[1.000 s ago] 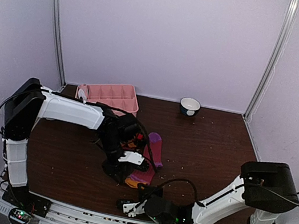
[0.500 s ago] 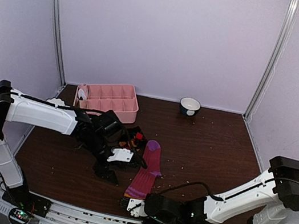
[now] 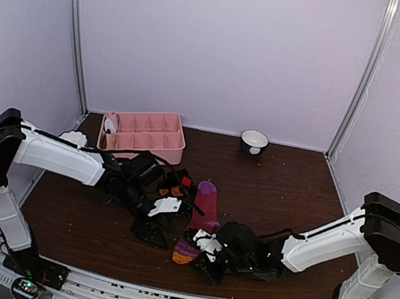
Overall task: Roll the socks
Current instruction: Roll the sock at the center of the board.
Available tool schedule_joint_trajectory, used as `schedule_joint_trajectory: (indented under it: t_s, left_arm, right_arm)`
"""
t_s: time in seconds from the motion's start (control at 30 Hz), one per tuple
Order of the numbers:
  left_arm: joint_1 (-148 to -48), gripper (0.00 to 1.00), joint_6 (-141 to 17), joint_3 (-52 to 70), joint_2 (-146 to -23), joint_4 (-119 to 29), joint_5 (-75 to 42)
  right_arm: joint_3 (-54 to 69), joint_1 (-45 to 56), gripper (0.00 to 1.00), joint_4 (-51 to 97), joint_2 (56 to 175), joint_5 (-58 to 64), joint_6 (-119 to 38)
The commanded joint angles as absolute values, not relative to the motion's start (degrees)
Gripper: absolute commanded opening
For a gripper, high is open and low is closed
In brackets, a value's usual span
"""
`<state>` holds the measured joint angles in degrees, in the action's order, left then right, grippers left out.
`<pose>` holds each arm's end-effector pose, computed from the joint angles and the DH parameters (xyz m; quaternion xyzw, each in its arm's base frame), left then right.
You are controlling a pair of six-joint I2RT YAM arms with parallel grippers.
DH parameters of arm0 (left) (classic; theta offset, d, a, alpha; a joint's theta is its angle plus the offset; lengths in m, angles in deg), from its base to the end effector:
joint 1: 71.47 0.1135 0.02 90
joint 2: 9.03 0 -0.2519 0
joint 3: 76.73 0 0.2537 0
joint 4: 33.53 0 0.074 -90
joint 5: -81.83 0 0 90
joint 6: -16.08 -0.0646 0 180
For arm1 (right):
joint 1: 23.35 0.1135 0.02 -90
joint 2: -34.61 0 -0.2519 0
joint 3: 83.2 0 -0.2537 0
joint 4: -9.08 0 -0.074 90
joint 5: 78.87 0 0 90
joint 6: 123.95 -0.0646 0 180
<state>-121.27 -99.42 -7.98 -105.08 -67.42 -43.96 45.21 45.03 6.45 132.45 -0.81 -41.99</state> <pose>0.1860 -0.2787 0.1369 0.6235 0.6831 -0.3408 0.1688 0.1088 0.3109 0.0851 -0.4949 0.7698 0.3174 0.2486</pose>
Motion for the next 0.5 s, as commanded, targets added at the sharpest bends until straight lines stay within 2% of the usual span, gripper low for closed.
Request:
schedule_joint_trajectory:
  t_s: [0.0, 0.17, 0.47]
  left_arm:
    - [-120.91, 0.61, -97.94, -8.73, -105.78, -63.0, -46.66]
    - [-121.61, 0.61, -99.36, -6.89, -107.78, -63.12, -46.36]
    - [-124.58, 0.61, -100.14, -3.88, -111.9, -63.83, -40.91]
  right_arm:
    - [47.6, 40.73, 0.0, 1.47, 135.05, -13.65, -50.07]
    - [47.43, 37.41, 0.0, -1.41, 138.4, -21.15, -54.34]
    - [46.82, 35.52, 0.0, -0.6, 140.77, -23.99, -55.69]
